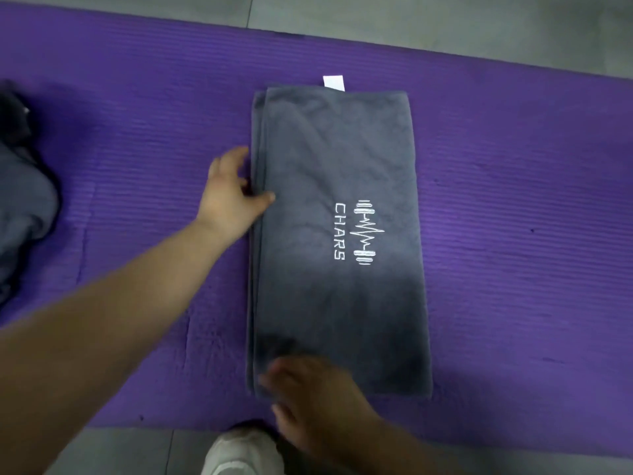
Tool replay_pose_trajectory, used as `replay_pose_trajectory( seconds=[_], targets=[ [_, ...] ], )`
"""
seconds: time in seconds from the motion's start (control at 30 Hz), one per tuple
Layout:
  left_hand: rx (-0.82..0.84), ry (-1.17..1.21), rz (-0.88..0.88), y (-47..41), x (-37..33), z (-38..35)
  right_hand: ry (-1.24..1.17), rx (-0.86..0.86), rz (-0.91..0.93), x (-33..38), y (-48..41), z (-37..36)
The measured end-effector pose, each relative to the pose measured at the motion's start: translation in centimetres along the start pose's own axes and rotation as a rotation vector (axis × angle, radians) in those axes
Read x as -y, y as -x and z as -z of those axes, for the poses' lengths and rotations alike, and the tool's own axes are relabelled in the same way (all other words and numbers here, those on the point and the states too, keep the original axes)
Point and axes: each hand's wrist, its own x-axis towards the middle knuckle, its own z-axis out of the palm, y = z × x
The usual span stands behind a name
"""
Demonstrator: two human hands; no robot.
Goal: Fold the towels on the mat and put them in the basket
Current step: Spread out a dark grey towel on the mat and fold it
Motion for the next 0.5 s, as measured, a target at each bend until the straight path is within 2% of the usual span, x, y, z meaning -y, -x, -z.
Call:
replay_pose_trajectory(
  seconds=[0.07,0.17,0.23,0.3,0.4,0.5],
  targets=[
    [0.003,-0.047,-0.084,4.6,2.0,-0.5,0.152,-0.045,0.018,-2.1,0.2,1.5],
    [0.015,-0.339,-0.426,10.4,4.7,-1.6,0.344,-0.046,0.043,-5.7,1.5,3.3],
    [0.136,-0.479,-0.647,13.5,5.9,-2.8,0.468,0.03,0.13,-8.2,2.9,4.3],
    [0.196,-0.561,-0.746,15.3,7.1,-3.8,0.546,0.111,0.234,-10.4,4.4,5.2],
    [0.195,-0.591,-0.674,15.7,7.9,-3.8,0.583,0.176,0.299,-11.9,4.9,5.9],
    [0.144,-0.446,-0.401,16.5,7.6,-2.9,0.52,0.072,0.255,-10.5,4.1,5.2]
  ],
)
